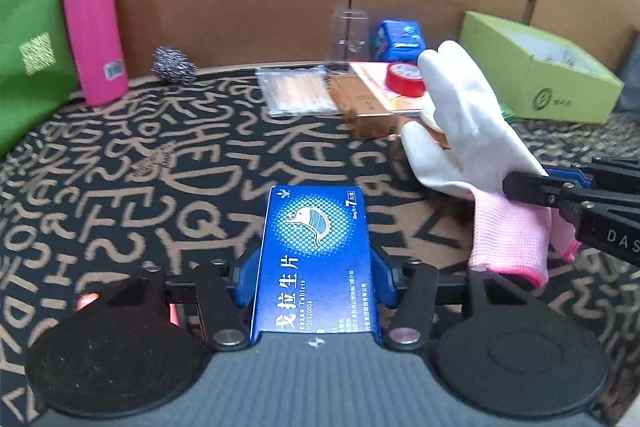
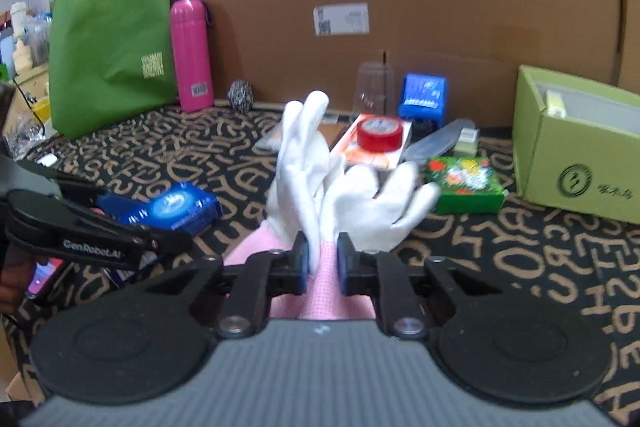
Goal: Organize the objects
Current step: 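Carry the blue box and gloves into the shoebox and open both tools, then withdraw both tools from the shoebox back toward the pile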
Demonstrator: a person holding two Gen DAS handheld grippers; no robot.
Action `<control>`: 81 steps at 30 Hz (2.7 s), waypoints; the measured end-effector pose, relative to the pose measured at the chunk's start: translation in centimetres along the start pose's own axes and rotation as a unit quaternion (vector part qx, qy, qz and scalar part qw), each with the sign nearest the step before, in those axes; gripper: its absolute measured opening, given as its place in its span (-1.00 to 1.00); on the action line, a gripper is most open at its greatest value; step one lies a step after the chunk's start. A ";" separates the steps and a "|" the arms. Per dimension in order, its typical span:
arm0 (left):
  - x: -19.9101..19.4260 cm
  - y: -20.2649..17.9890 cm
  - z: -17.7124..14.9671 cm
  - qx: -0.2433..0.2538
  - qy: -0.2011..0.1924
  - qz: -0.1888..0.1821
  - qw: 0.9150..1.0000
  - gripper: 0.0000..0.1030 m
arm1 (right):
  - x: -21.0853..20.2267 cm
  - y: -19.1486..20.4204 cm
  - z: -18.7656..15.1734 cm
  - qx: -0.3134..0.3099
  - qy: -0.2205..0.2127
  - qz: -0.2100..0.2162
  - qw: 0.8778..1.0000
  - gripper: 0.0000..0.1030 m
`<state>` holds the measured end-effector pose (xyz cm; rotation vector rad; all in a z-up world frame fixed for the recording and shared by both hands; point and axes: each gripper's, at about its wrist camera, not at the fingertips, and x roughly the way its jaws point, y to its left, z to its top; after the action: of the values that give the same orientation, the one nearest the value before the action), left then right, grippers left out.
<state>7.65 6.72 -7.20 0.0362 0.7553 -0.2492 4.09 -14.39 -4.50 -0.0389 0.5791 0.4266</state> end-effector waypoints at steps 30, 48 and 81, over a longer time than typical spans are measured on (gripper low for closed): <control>5.1 -20.6 20.5 0.024 -0.087 -0.208 0.974 0.13 | -7.0 -19.3 9.1 -0.022 -0.116 -0.256 0.959 -0.74; 14.4 -23.3 20.7 0.030 -0.074 -0.164 0.983 0.69 | 5.3 -30.8 8.7 0.059 0.057 -0.191 0.978 0.44; 2.1 -2.5 1.6 -0.145 -0.035 0.023 0.989 0.74 | 0.8 -7.5 0.9 -0.025 -0.020 0.018 0.999 1.00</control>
<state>9.55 3.64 -7.34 -0.2285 0.7140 -0.0936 8.18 -20.79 -4.84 -0.0675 0.5294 0.4767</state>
